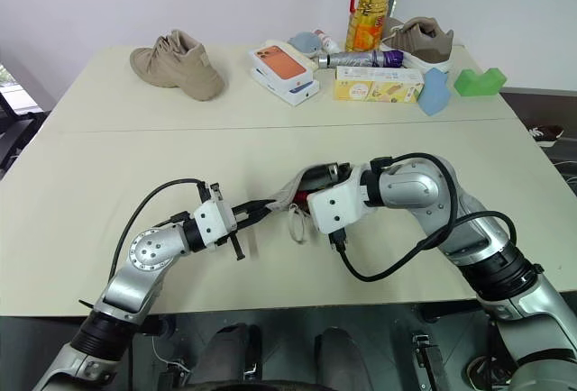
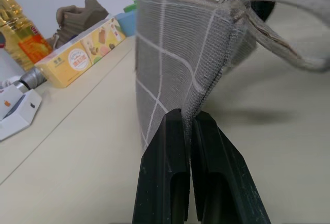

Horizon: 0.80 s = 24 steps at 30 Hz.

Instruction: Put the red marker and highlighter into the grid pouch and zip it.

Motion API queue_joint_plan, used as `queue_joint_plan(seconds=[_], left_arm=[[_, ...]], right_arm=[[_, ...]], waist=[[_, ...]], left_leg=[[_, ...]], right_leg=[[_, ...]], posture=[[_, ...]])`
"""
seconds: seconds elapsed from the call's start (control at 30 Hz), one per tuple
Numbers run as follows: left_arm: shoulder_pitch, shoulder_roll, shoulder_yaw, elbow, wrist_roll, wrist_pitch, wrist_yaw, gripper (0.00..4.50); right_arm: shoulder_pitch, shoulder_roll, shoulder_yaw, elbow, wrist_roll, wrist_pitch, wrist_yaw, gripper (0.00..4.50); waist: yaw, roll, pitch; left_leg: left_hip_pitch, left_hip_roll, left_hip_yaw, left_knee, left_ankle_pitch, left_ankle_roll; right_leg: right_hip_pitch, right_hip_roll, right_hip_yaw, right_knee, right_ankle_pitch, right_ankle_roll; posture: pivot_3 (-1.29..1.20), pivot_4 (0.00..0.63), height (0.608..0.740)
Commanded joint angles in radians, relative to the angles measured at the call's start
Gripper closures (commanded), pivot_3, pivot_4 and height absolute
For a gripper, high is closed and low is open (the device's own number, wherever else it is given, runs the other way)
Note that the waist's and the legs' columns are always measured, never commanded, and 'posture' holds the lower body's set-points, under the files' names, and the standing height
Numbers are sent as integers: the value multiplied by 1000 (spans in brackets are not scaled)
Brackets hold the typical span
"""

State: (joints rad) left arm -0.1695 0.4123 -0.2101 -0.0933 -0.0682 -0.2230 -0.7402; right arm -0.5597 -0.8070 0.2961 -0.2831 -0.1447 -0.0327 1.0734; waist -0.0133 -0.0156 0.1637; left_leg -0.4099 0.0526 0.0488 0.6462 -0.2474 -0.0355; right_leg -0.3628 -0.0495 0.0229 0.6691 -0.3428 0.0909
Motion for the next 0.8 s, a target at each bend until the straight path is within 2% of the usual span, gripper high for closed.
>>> queue_joint_plan(seconds=[0.03, 0.17, 0.3, 0.37, 0.5, 0.8], left_arm=[[2, -2, 38, -25, -5, -5, 37, 4500], [-10, -16, 54, -16, -10, 9, 72, 4500], [-77, -81, 69, 47, 13, 14, 160, 4500], [-115, -116, 71, 82, 41, 4, 213, 4500], [-178, -185, 68, 141, 82, -14, 304, 4500], [-201, -233, 35, 183, 146, -57, 370, 4500]], right_arm=[[-16, 10, -131, -5, 105, 91, -32, 739], [-22, 25, -261, -10, 249, 263, -54, 739], [2, 46, -436, -52, 507, 593, -84, 739], [42, 46, -471, -99, 597, 700, -92, 739], [116, 102, -462, -188, 681, 827, -186, 739], [159, 276, -298, -240, 635, 881, -427, 739]], waist=[[0, 0, 0], [0, 0, 0], [6, 0, 0], [7, 0, 0], [-2, 0, 0], [1, 0, 0]], left_leg=[[0, 0, 0, 0, 0, 0], [0, 0, 0, 0, 0, 0], [0, 0, -1, 0, 0, 1], [0, 0, -1, 1, -1, 1], [0, 0, -1, 1, -2, 3], [0, -1, -1, 1, -2, 3]], right_leg=[[0, 0, 0, 0, 0, 0], [1, -1, 0, 0, 0, 0], [1, -1, -1, 0, 0, 0], [2, -2, -2, 0, 0, 0], [3, -2, -2, -1, 1, 1], [1, 0, 0, 0, 1, 2]], posture=[[0, 150, 740], [0, 150, 740], [0, 150, 740], [0, 150, 740], [0, 150, 740], [0, 150, 740]])
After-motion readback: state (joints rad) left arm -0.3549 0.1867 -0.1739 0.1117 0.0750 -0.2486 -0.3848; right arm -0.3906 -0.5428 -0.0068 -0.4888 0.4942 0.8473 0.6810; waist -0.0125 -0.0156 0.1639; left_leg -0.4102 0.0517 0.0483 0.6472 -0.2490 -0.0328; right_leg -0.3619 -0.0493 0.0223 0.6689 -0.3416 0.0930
